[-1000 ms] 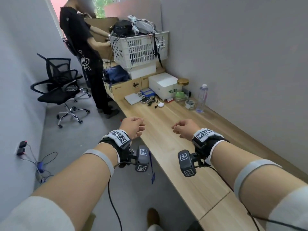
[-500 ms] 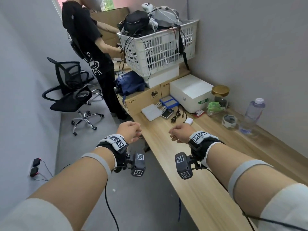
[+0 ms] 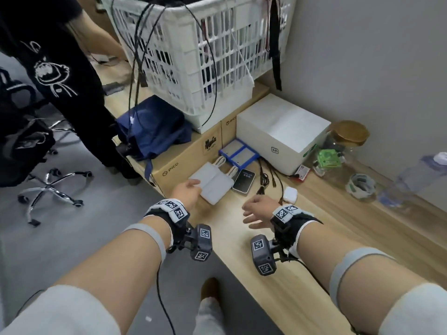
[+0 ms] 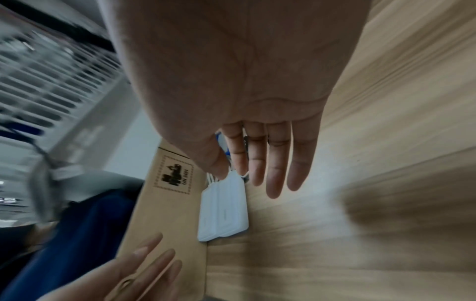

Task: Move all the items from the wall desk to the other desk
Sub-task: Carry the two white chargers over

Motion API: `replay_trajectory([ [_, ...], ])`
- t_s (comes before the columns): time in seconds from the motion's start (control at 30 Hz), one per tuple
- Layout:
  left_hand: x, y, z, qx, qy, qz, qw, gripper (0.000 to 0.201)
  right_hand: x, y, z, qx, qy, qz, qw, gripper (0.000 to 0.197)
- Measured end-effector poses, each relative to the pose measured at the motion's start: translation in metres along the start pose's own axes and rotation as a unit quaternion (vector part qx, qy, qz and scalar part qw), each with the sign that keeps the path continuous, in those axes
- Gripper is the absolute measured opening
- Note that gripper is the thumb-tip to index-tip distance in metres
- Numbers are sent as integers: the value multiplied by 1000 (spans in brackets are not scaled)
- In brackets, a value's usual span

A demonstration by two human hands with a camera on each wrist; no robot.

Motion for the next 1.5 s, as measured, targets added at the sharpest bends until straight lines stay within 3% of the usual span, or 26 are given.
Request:
replay_trajectory([
  [0.17,-7,-5,-92,-83,17,-111,990,44,-17,-28,-50,18,-55,-18,998,3],
  [0.27,-4,-10,-121,-124,16,-190,974,58,-20,-43,-77,25,-83,-50,995,11],
  [0.33,-1,-16,-130,-140,22,-190,971,57,-21,-55,-94,32,-99,-65,992,16],
  [0.47,1,-26,-142,-145,22,-227,963,58,-25,-67,-117,57,-105,-61,991,50],
  [0.6,8,-36,-145,-152,-7,-312,938,42,-26,-59,-120,127,-151,-90,976,53],
  [0.73,-11,-53,-152,-178,7,-367,913,65,-16,-45,-120,145,-185,-67,970,57],
  [0.97,-27,-55,-154,-188,35,-334,923,74,-6,-46,-125,148,-175,-96,969,51],
  [1.1,-28,-68,-144,-250,8,-328,911,51,-7,-44,-119,139,-134,-38,980,45],
  [1.23,-27,-77,-132,-253,13,-235,938,24,4,-38,-105,145,-123,-53,980,43],
  [1.37,-19,-85,-113,-265,28,-184,946,59,11,-24,-78,162,-124,-90,975,44],
  [1.5,17,-101,-77,-289,0,-118,950,55,21,4,-37,193,-107,-171,960,40],
])
Point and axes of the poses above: each hand's wrist, its own z-axis away from the middle knuckle, its own y-axis out of the back of the hand, x = y × z, the point moved 7 cm from there along -z, towards the middle knuckle, and after that the axes turned 2 degrees about -z, right-handed, at the moved point
